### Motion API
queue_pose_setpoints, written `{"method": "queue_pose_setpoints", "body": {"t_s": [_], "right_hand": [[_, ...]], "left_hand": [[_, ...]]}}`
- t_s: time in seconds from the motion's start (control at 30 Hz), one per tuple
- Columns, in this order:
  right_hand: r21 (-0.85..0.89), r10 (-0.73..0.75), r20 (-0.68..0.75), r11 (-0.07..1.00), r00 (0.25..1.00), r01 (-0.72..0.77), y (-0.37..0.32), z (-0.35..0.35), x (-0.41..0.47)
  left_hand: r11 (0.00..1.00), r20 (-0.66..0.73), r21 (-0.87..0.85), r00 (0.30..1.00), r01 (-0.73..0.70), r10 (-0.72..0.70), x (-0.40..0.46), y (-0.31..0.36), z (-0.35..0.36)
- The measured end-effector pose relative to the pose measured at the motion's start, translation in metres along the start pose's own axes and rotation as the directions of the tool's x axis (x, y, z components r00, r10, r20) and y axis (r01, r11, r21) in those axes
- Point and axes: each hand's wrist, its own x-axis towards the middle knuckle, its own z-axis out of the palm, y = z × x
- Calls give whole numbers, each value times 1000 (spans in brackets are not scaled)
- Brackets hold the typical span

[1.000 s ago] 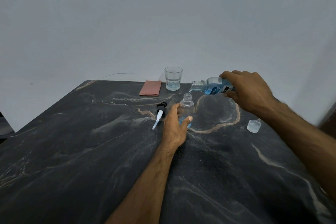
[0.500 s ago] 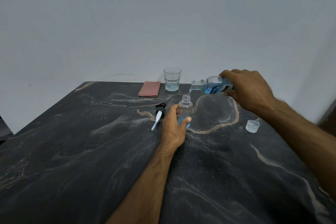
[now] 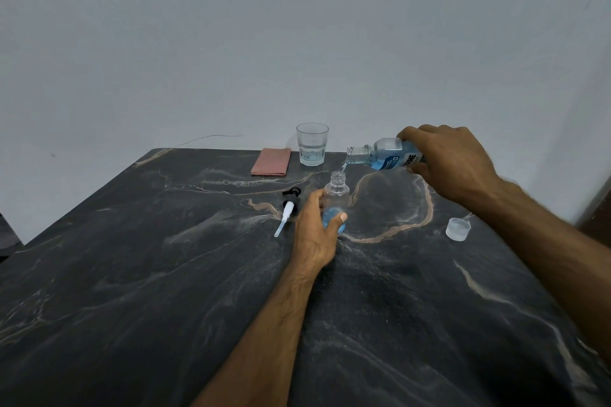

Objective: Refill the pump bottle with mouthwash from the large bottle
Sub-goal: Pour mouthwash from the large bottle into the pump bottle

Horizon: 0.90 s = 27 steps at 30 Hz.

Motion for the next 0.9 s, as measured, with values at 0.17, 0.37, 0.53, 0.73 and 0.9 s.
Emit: {"method": "queue_pose_setpoints", "body": {"t_s": [0.17, 0.37, 0.53, 0.73, 0.9], "right_hand": [[-10, 0, 3, 1000, 1000, 0, -1, -1, 0], [-16, -6, 1, 1000, 1000, 6, -1, 0, -1], [-9, 1, 0, 1000, 1000, -1, 0, 0, 0], [-19, -13, -19, 1000, 1000, 12, -1, 1, 2], [-27, -18, -24, 999, 1000, 17, -1, 3, 4]], "left_hand": [[1000, -2, 5, 1000, 8, -8, 0, 1, 0], [1000, 2, 18, 1000, 9, -9, 0, 1, -1], [1000, -1, 24, 1000, -7, 7, -1, 1, -1], [1000, -2, 13, 1000, -3, 3, 0, 0, -1], [1000, 0, 7, 1000, -6, 6, -1, 1, -1]]}}
